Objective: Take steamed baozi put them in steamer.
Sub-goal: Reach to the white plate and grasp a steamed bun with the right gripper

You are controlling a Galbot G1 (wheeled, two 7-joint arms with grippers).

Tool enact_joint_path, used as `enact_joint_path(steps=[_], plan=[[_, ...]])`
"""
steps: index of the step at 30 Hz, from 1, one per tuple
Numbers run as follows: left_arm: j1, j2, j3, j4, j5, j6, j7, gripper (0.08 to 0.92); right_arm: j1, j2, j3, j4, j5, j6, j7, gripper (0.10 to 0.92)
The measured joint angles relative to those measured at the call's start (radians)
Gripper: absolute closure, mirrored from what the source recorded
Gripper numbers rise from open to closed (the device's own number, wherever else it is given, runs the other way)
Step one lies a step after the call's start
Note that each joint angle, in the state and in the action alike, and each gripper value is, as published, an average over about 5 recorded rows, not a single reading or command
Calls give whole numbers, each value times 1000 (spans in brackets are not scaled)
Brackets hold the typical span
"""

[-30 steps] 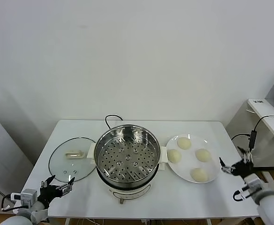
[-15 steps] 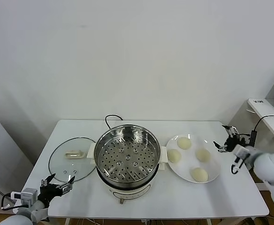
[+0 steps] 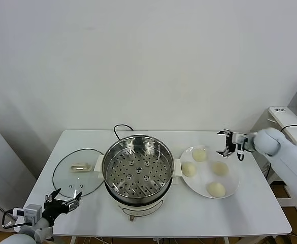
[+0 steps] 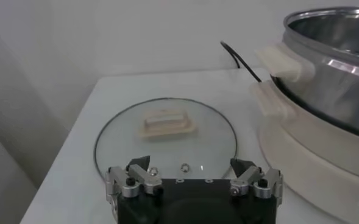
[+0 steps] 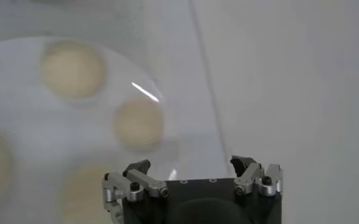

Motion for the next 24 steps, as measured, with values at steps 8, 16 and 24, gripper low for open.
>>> enact_joint_path(steps=[8, 16, 24], plan=[[1, -2, -8, -4, 4, 7, -3, 177, 120, 120, -144, -185, 3, 59, -129, 203], [6, 1, -15, -9, 4, 8, -4, 177, 143, 216, -175, -315, -22, 109, -165, 203], [11, 9, -19, -13, 3, 8, -4, 177, 133, 290, -161, -403, -59, 144, -160, 203]])
